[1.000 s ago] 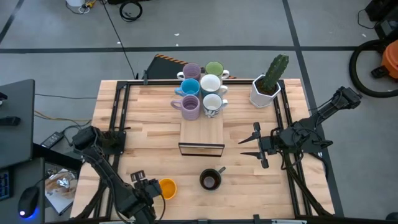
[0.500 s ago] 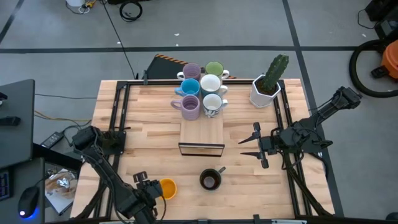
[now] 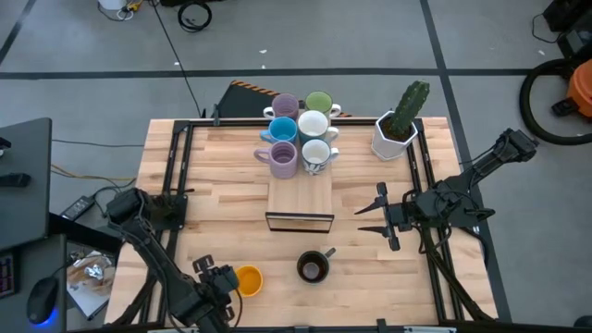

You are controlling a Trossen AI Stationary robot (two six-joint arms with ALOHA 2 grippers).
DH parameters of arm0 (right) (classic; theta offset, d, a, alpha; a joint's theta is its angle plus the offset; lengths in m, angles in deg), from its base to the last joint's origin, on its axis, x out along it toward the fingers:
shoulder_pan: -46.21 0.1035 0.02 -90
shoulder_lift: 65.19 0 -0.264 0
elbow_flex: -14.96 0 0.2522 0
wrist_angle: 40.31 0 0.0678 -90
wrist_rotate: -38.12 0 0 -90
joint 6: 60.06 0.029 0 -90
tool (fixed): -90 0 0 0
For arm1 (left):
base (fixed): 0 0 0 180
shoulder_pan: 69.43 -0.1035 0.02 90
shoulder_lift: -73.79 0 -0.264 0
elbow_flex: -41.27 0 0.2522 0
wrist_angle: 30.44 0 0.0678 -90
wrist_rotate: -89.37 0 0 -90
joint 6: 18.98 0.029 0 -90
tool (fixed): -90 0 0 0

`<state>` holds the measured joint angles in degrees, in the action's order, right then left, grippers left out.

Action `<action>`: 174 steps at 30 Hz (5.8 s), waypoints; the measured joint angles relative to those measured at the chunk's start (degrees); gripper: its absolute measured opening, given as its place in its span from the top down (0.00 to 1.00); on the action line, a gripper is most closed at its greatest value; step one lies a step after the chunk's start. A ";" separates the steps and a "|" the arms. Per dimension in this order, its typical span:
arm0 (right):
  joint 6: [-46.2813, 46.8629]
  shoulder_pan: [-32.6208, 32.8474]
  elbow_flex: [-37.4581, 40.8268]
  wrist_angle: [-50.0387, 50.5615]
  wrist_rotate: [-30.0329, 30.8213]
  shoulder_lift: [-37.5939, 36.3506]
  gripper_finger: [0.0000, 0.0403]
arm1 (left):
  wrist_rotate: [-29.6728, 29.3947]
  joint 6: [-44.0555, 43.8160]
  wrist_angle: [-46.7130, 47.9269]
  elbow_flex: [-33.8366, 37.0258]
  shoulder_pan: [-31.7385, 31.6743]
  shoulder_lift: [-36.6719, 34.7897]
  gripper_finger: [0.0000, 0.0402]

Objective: Place coffee mugs
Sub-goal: Put the yellow mug on the shelf

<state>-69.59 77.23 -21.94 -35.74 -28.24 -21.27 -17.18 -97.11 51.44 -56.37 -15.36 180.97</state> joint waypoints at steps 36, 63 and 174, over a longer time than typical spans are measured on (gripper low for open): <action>-0.03 -0.01 0.00 0.23 -1.27 0.00 0.51 | 7.29 11.77 -4.73 0.00 -7.32 0.00 0.59; 0.16 -0.02 0.00 0.24 -1.29 0.00 0.51 | 3.23 6.35 -9.25 -0.02 -6.34 3.56 0.65; 15.90 -4.96 -2.58 -1.95 12.35 6.01 0.60 | 7.50 83.15 9.55 -18.84 -51.95 -8.83 0.82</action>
<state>-53.69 72.27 -24.52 -37.68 -15.89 -15.26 -9.68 -13.96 60.99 -75.21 -67.31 172.14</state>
